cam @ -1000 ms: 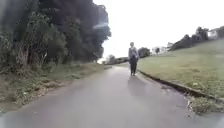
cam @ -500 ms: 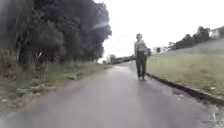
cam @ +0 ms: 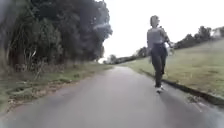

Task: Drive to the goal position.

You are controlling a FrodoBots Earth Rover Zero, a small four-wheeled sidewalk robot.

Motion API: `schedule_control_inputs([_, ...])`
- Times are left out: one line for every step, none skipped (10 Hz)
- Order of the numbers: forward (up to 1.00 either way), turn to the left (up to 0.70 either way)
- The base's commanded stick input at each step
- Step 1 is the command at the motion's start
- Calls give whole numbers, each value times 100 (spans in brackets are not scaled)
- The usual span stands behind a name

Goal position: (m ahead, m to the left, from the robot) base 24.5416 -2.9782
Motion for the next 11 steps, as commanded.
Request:
schedule_control_inputs([100, 0])
schedule_control_inputs([100, 0])
schedule_control_inputs([100, 0])
schedule_control_inputs([100, 0])
schedule_control_inputs([100, 0])
schedule_control_inputs([100, 0])
schedule_control_inputs([100, -39])
schedule_control_inputs([100, -40])
schedule_control_inputs([100, -16])
schedule_control_inputs([100, 0])
schedule_control_inputs([100, 0])
